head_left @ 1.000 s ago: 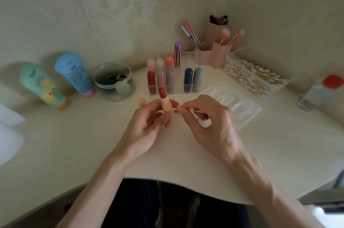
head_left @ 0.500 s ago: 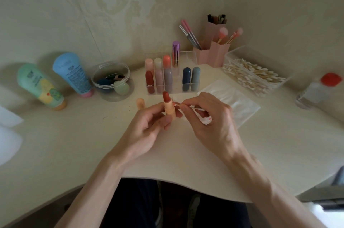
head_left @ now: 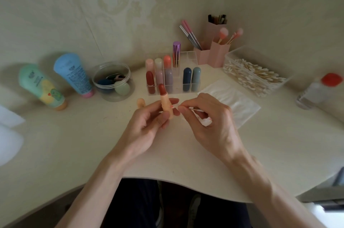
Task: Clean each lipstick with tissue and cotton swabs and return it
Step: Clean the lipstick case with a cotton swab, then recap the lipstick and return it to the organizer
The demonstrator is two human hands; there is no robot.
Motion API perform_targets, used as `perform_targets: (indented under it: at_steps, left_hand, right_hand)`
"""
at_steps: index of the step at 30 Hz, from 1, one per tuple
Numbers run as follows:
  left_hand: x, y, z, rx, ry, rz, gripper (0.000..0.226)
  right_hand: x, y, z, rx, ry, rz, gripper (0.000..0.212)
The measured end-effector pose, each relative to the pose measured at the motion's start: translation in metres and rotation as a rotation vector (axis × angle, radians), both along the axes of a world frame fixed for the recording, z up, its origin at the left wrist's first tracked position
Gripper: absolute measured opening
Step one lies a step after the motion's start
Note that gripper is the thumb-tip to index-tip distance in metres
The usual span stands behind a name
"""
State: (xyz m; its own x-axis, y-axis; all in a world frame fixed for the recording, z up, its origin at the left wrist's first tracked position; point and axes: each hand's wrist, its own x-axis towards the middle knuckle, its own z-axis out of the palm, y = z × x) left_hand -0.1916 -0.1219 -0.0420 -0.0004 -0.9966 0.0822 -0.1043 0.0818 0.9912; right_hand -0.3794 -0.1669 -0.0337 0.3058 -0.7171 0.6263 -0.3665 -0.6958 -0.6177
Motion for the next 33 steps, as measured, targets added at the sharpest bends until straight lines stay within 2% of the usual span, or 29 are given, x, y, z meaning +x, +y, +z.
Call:
perform_targets:
  at_steps: [7,14,18,24,27,30,31,33]
  left_hand:
    - [-0.005,0.003,0.008,0.0,0.045,0.058,0.024]
    - [-0.019,0.005,0.016,0.033,0.105,0.047,0.022]
    - [-0.045,-0.005,0.02,0.045,0.14,0.07,0.024]
    - [-0.066,-0.018,0.022,0.073,0.144,0.079,0.021]
    - [-0.063,-0.018,0.022,0.081,0.187,0.085,0.026]
    - [-0.056,-0.017,0.022,0.099,0.199,0.138,0.021]
    - [-0.053,-0.016,0.022,0.104,0.208,0.153,0.021]
    - [-0.049,-0.014,0.022,0.101,0.249,0.162,0.024]
  right_hand:
    - [-0.01,-0.01,0.001,0.112,-0.054,-0.19,0.007]
    - [-0.042,-0.031,-0.004,0.268,0.162,-0.488,0.003]
    - [-0.054,-0.041,-0.01,0.203,0.256,-0.66,0.006]
    - [-0.059,-0.043,-0.016,0.234,0.386,-0.717,0.016]
    - [-0.054,-0.041,-0.009,0.161,0.176,-0.634,0.012]
    - [-0.041,-0.031,0.006,0.279,-0.173,-0.268,0.007]
    - [-0.037,-0.027,0.009,0.335,-0.221,-0.142,0.008]
    - [-0.029,-0.021,0.009,0.371,-0.175,0.018,0.012]
